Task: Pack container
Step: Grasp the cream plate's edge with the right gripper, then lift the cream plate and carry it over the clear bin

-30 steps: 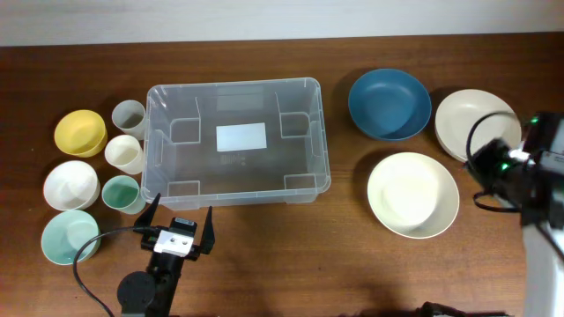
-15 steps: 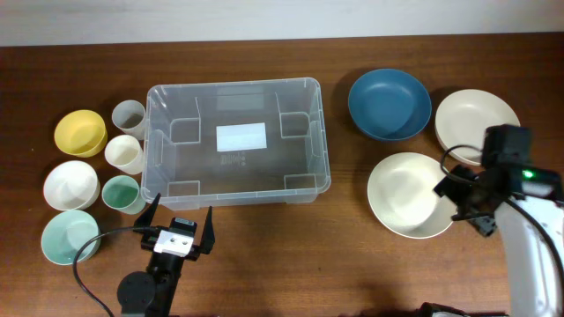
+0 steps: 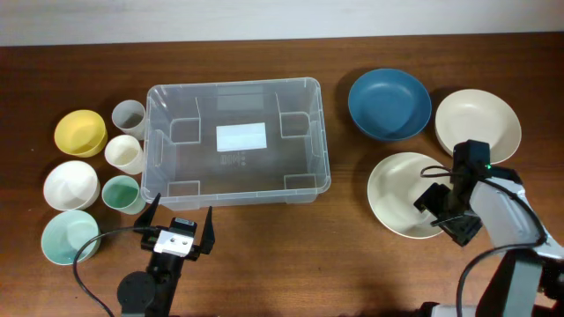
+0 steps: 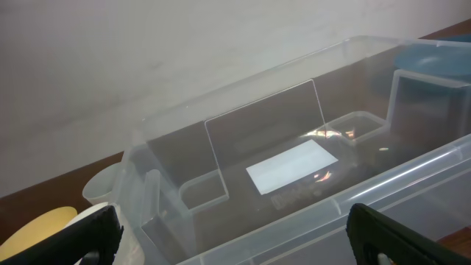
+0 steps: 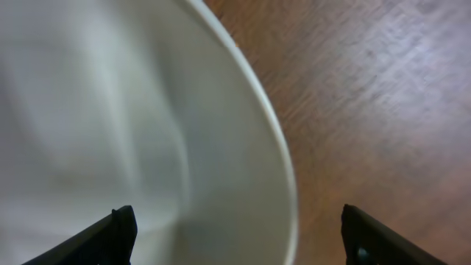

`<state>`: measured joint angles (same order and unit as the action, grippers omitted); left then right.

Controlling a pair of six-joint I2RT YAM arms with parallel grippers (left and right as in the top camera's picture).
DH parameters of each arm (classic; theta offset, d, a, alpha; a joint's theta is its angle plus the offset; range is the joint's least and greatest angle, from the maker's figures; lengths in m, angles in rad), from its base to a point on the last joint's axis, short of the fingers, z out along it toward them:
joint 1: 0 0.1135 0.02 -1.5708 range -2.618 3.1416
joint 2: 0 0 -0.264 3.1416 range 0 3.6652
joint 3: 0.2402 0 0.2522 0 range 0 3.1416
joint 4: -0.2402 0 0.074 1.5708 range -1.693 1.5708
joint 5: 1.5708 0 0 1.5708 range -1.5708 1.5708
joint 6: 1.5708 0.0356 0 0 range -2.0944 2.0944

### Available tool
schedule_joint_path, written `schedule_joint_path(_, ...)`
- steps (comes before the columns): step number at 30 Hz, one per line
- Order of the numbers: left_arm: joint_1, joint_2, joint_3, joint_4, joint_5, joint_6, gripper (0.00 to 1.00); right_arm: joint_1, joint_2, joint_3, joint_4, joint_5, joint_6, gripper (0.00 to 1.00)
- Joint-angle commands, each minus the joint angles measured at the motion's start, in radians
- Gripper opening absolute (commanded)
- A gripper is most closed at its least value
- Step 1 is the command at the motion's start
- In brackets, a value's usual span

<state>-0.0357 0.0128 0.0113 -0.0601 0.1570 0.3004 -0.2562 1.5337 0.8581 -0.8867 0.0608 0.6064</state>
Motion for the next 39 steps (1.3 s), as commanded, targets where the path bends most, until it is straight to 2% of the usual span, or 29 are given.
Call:
schedule_joint_path(1,0.006,-0.006,-0.002,-0.005,0.000,0.014,1.00,0.005,0.026,-0.020,0.050,-0.053,0.020,0.84)
schedule_joint_path(8,0.006,-0.006,-0.002,-0.005,0.000,0.014,1.00,0.005,0.029,-0.084,0.122,-0.058,0.049,0.84)
schedule_joint_path(11,0.006,-0.006,-0.002,-0.005,0.000,0.014,1.00,0.006,0.029,-0.103,0.135,-0.061,0.061,0.78)
schedule_joint_path(12,0.006,-0.006,-0.002,-0.005,0.000,0.014,1.00,0.005,0.029,-0.106,0.139,-0.061,0.061,0.72)
schedule_joint_path(14,0.006,-0.006,-0.002,-0.005,0.000,0.014,1.00,0.005,0.029,-0.109,0.143,-0.065,0.061,0.50)
schedule_joint_path(15,0.006,-0.006,-0.002,-0.005,0.000,0.014,1.00,0.006,0.029,-0.109,0.144,-0.069,0.061,0.33)
schedule_joint_path(18,0.006,-0.006,-0.002,-0.005,0.000,0.014,1.00,0.005,0.029,-0.109,0.143,-0.080,0.064,0.04)
schedule_joint_path(25,0.006,-0.006,-0.002,-0.005,0.000,0.014,1.00,0.005,0.017,-0.104,0.114,-0.090,0.065,0.04)
schedule_joint_path(30,0.006,-0.006,-0.002,-0.005,0.000,0.014,1.00,0.005,-0.062,-0.077,0.033,-0.150,0.056,0.04)
schedule_joint_path(35,0.006,-0.006,-0.002,-0.005,0.000,0.014,1.00,0.005,-0.269,0.011,-0.051,-0.219,0.030,0.04)
schedule_joint_path(39,0.006,-0.006,-0.002,-0.005,0.000,0.014,1.00,0.006,-0.511,0.175,-0.068,-0.241,0.029,0.04)
